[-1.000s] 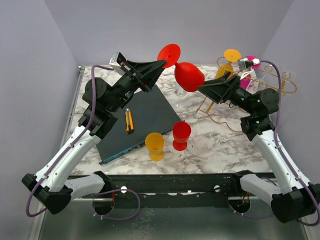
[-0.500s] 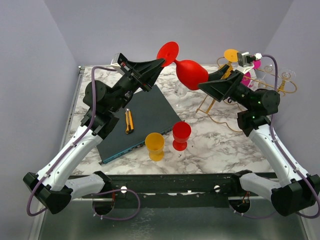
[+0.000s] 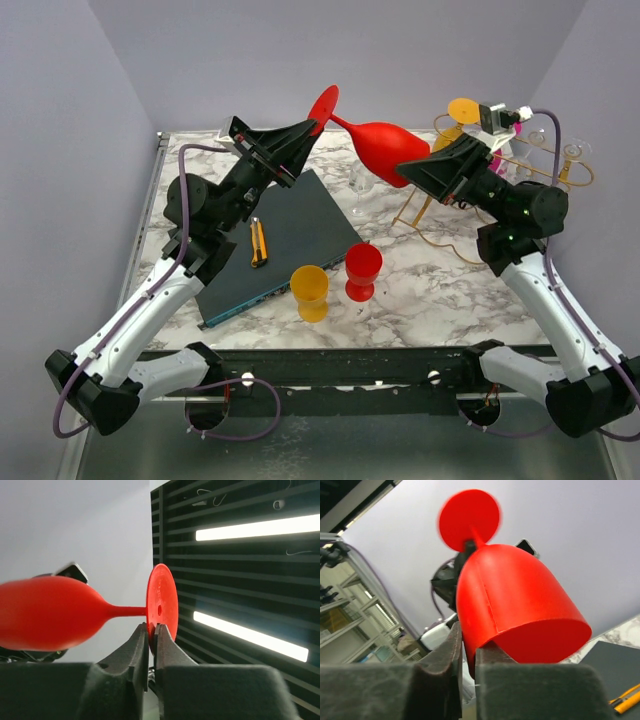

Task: Take the wine glass off the wine glass rack
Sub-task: Place the wine glass at the center of the board.

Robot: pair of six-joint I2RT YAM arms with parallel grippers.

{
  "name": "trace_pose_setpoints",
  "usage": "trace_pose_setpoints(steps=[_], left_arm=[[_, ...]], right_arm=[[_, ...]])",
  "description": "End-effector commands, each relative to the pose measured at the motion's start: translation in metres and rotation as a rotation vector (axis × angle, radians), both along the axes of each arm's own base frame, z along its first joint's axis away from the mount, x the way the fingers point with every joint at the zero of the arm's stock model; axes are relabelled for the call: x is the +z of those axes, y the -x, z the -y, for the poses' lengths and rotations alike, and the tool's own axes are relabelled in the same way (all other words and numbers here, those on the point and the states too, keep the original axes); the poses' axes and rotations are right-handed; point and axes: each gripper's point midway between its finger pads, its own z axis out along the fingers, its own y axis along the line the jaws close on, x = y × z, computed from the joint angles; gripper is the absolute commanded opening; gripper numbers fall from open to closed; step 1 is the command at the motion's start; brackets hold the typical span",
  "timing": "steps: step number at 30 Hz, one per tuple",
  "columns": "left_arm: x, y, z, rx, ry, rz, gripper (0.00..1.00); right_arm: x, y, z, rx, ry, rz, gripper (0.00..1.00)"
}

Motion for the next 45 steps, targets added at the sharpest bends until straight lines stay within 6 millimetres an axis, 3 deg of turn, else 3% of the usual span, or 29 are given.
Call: trace_pose_setpoints(steps=[1, 3, 8, 13, 17, 21, 27, 33, 45], left_arm=[[-0.014, 0.015, 0.006, -0.044, -0.043, 0.039, 0.21], [-0.02, 0.015, 0.006, -0.036, -0.059, 0.043, 0.41], [-0.039, 0.016, 0.008, -0.01, -0.128, 0.066, 0.78], [-0.072, 0.01, 0.011, 0.053, -0.292, 0.068, 0.99], [-0.094, 0.001, 0.008, 0.124, -0.439, 0.086, 0.99], [-0.105, -0.008, 0.003, 0.198, -0.59, 0.122, 0.99], [-0.107, -0.016, -0.004, 0.281, -0.744, 0.188, 0.99], [-0.111, -0.023, -0.007, 0.32, -0.867, 0.237, 0.99], [-0.14, -0.035, -0.013, 0.357, -1.043, 0.265, 0.99]], right_arm=[[0.012, -0.004, 0.006, -0.09, 0.007, -0.003, 0.01], [0.013, -0.004, 0.009, -0.127, 0.027, -0.024, 0.01], [0.008, -0.006, 0.021, -0.247, 0.127, -0.117, 0.0], [-0.007, -0.003, 0.04, -0.387, 0.279, -0.249, 0.0], [-0.022, 0.014, 0.06, -0.466, 0.421, -0.374, 0.0], [-0.054, 0.031, 0.083, -0.549, 0.566, -0.532, 0.0], [-0.103, 0.052, 0.112, -0.641, 0.711, -0.703, 0.0], [-0.145, 0.051, 0.13, -0.711, 0.84, -0.824, 0.0], [-0.23, 0.019, 0.132, -0.718, 1.047, -0.987, 0.0]])
